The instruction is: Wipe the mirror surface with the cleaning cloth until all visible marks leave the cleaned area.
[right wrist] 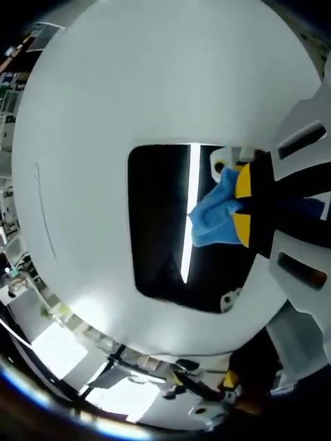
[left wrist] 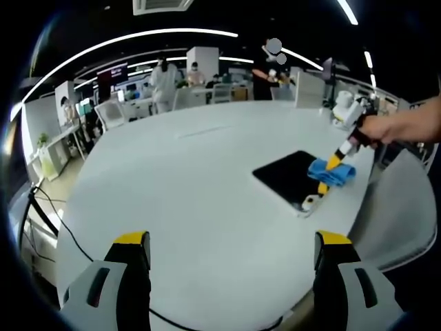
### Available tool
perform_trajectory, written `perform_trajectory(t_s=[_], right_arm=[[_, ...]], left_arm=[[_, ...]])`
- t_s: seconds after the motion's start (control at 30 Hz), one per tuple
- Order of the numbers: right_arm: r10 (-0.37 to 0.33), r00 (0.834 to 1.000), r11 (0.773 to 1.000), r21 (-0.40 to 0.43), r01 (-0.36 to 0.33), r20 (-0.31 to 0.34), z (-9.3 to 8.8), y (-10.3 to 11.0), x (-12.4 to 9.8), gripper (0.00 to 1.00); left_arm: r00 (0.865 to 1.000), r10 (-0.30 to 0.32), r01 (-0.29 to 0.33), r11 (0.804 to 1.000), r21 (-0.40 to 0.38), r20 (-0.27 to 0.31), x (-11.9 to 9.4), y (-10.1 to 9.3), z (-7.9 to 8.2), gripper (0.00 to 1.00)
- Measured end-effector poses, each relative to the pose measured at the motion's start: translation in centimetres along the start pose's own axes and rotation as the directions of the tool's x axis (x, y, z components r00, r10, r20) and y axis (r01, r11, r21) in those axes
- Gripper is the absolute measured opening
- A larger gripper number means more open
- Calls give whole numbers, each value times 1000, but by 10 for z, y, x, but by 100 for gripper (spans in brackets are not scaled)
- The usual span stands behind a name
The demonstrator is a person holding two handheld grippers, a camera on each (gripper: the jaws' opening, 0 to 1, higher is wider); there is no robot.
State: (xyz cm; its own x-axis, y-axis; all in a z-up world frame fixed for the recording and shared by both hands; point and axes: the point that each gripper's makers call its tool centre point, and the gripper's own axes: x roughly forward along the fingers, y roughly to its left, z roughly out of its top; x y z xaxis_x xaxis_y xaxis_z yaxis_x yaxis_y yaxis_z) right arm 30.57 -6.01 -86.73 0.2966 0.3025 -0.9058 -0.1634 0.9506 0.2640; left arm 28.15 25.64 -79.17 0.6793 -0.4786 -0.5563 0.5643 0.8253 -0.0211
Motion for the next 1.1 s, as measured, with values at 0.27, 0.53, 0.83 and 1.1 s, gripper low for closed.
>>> perform_trajectory(t_s=[0.27, 0.53, 0.83, 1.1], right_arm=[[11, 1000, 1000, 6, -11, 5, 2, 15, 5, 0], [36, 999, 999, -4, -36, -5, 3, 36, 11, 0], [64, 998, 998, -16, -64, -13, 7, 58, 19, 0], [70, 997, 996, -48, -71, -21, 10, 73, 25, 0]], left_arm=[[1000, -14, 14, 1000, 4, -5, -2, 0, -3, 100], [1000, -20, 20, 1000, 11, -9, -2, 4, -3, 100], [999, -38, 39, 999, 30, -26, -2, 3, -4, 100], [997, -65, 66, 997, 38, -36, -3, 3, -5, 100]])
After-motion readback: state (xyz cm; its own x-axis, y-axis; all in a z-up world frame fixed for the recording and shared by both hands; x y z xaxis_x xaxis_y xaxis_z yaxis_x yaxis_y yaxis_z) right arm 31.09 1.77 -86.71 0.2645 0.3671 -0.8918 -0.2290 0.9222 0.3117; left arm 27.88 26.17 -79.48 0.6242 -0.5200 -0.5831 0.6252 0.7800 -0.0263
